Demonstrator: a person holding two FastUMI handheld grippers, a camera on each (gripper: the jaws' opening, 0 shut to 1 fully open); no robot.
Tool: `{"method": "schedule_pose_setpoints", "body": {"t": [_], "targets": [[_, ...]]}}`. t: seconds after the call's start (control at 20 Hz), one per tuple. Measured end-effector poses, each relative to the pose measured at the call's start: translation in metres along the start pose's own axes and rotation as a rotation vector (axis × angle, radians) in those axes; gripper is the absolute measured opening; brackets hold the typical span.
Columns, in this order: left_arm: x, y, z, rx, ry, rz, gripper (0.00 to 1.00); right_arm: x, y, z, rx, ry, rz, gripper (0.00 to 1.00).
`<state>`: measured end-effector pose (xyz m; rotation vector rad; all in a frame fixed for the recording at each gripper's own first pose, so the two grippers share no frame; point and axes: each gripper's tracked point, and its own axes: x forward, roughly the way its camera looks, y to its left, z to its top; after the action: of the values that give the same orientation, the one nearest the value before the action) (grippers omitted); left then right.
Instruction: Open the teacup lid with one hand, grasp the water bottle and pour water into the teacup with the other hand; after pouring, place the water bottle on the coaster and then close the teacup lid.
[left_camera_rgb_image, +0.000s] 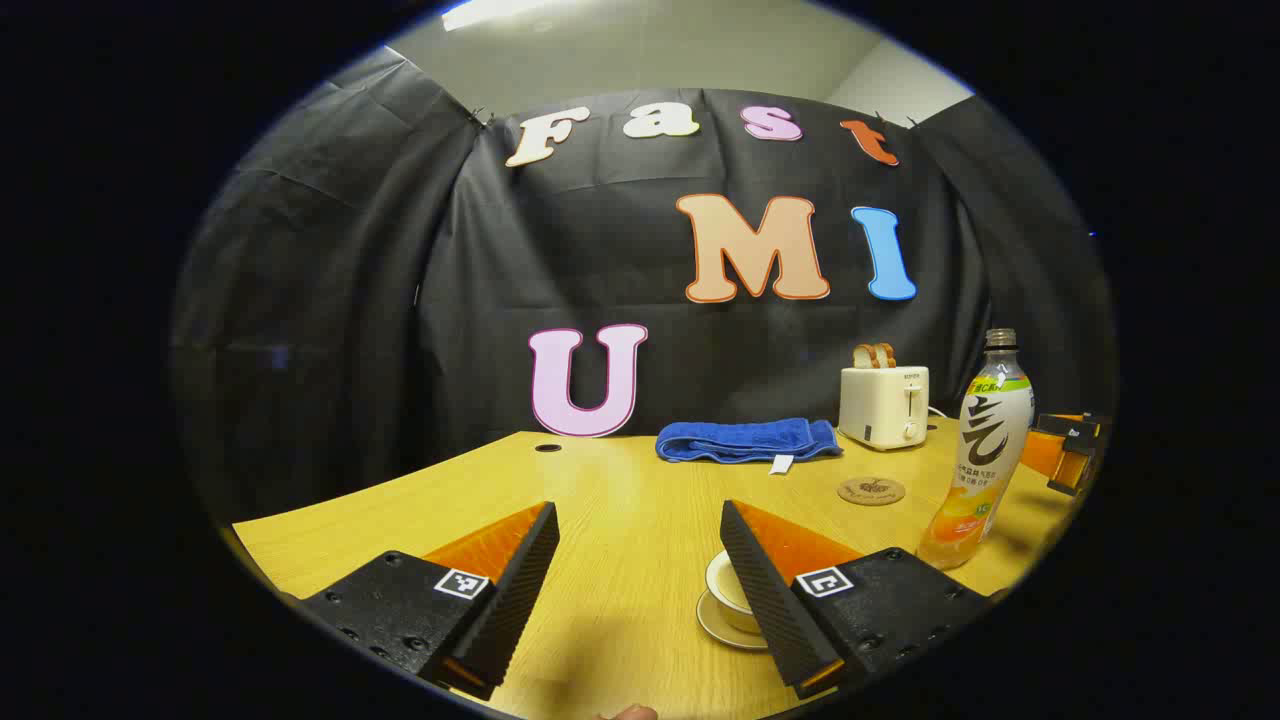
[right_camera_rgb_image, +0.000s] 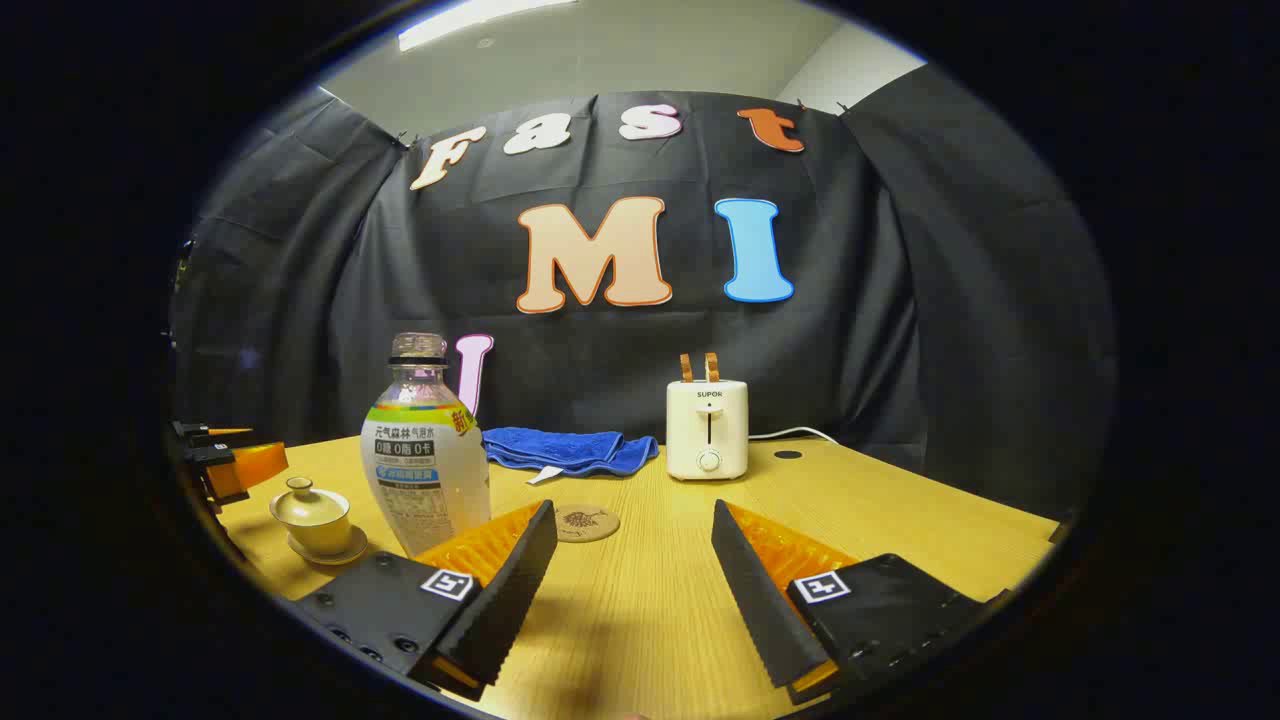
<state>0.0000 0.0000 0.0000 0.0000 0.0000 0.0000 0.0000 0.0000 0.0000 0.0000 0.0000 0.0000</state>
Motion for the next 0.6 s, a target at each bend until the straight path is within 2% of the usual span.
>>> {"method": "schedule_pose_setpoints", "body": {"t": [0.1, 0.15, 0.4, 0.45, 0.5, 0.6], "targets": [[-0.0001, -0.0002, -0.0004, 0.0, -0.001, 0.0, 0.95, 0.0009, -0.0007, -0.0002, 0.0, 0.0, -0.002, 0.99], [0.0002, 0.0001, -0.0005, 0.0, 0.001, 0.0, 0.95, -0.0017, 0.0, -0.0014, 0.001, 0.009, 0.001, 0.96], [0.0001, 0.001, -0.0009, 0.0, 0.002, 0.006, 0.97, 0.0007, 0.001, 0.0002, 0.001, 0.001, 0.01, 0.99], [-0.0006, 0.0012, -0.0002, 0.0, 0.001, 0.006, 0.95, 0.0012, 0.0004, 0.0002, 0.001, 0.003, 0.006, 0.99], [0.0001, 0.0009, -0.0002, 0.0, 0.003, 0.007, 0.95, 0.0009, 0.0002, -0.0018, 0.0, 0.006, 0.004, 0.96], [-0.0004, 0.0008, -0.0007, 0.0, 0.002, 0.008, 0.95, 0.0008, 0.0005, -0.0001, 0.0, 0.004, 0.003, 0.99]]}}
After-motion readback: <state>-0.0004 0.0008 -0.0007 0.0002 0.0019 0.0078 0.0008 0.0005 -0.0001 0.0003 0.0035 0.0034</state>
